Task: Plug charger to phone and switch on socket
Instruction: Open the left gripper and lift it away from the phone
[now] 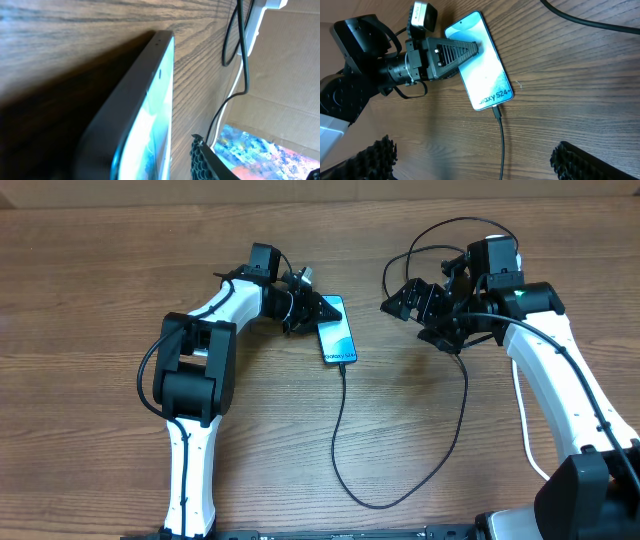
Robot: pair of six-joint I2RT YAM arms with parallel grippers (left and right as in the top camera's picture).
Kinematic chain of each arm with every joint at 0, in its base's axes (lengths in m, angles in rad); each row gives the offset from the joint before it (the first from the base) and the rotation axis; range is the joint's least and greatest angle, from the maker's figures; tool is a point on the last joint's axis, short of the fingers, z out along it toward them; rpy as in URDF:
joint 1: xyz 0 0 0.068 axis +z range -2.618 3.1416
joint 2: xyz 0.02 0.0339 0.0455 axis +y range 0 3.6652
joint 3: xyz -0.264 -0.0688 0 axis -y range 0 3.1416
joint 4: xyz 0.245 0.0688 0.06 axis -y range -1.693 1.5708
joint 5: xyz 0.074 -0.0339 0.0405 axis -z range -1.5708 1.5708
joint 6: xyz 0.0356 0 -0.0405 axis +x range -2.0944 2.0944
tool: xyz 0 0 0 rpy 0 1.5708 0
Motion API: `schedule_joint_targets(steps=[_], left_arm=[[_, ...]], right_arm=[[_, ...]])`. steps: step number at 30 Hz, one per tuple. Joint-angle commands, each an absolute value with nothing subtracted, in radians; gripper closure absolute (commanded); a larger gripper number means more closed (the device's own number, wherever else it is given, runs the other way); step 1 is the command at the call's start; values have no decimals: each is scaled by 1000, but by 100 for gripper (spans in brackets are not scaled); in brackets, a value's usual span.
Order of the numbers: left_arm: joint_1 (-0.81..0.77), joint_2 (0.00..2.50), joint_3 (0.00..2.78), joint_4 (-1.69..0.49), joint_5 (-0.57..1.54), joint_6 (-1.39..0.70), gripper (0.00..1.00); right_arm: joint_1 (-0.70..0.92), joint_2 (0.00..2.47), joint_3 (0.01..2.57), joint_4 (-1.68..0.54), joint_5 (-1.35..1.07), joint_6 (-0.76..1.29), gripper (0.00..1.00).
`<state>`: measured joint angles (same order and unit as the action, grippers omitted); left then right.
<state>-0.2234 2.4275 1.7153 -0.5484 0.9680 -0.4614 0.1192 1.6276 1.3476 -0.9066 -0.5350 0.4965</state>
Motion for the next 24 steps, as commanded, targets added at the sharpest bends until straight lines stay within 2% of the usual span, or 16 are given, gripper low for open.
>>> schedule_joint_targets(steps=[1,10,15,24], left_arm=[[-228,2445,1704,-577,822,-470,66],[-207,2444,1705,-639,760,-520,45],[-195,2443,1734,-720,663,-543,41],[-194,2442,1838,-897,410,-538,40]], right_arm=[[118,1632,1346,-907,-540,488,0],[118,1632,1346,-915,-540,478,0],[118,1632,1346,-926,-540,463,0],[118,1632,1346,-930,-540,462,0]])
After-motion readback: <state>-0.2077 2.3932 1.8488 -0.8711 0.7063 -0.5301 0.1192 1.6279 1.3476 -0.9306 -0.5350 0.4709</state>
